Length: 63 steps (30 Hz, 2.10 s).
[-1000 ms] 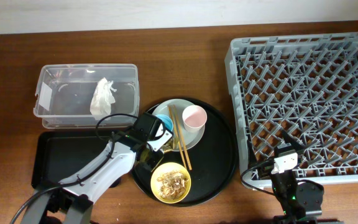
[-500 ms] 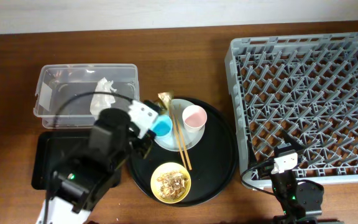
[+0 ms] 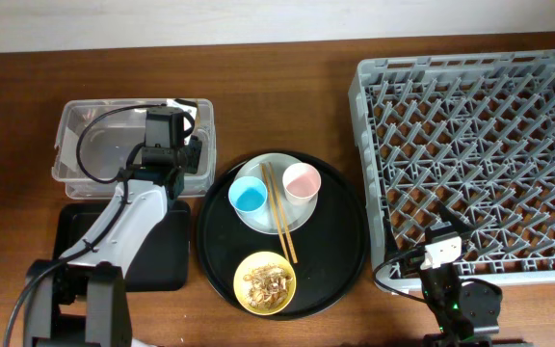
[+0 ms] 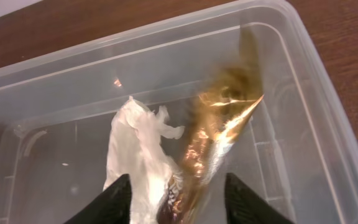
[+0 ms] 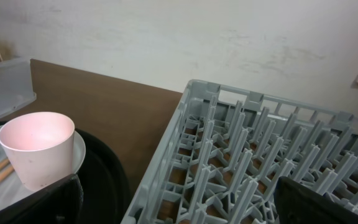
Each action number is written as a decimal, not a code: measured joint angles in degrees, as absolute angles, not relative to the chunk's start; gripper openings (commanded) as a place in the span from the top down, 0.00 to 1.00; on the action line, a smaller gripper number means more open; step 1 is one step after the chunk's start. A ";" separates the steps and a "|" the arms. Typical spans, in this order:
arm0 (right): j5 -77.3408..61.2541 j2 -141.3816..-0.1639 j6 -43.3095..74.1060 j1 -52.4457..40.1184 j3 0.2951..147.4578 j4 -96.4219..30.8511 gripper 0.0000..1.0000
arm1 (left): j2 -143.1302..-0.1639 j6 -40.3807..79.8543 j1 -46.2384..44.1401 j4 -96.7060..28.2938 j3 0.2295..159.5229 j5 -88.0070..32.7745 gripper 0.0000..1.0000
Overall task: Sort waste into correct bins and load items into the dishwasher rack
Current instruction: 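Grasp the wrapper and drop it into the clear bin, then grasp the yellow bowl of shells with the left gripper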
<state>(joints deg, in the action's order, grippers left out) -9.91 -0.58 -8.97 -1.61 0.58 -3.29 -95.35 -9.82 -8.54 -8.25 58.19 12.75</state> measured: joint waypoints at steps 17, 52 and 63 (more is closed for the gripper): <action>-9.93 -0.62 -8.97 -1.61 0.58 -3.29 0.01 | -72.47 18.94 -36.60 -60.99 57.19 -0.54 0.55; -9.93 -0.62 -8.99 -1.61 0.58 -3.29 0.01 | -75.48 24.32 -40.45 -53.34 54.65 -3.38 0.73; -9.93 -0.62 -8.99 -1.61 0.58 -3.29 0.01 | -85.80 31.51 -51.64 -53.67 54.59 0.25 0.77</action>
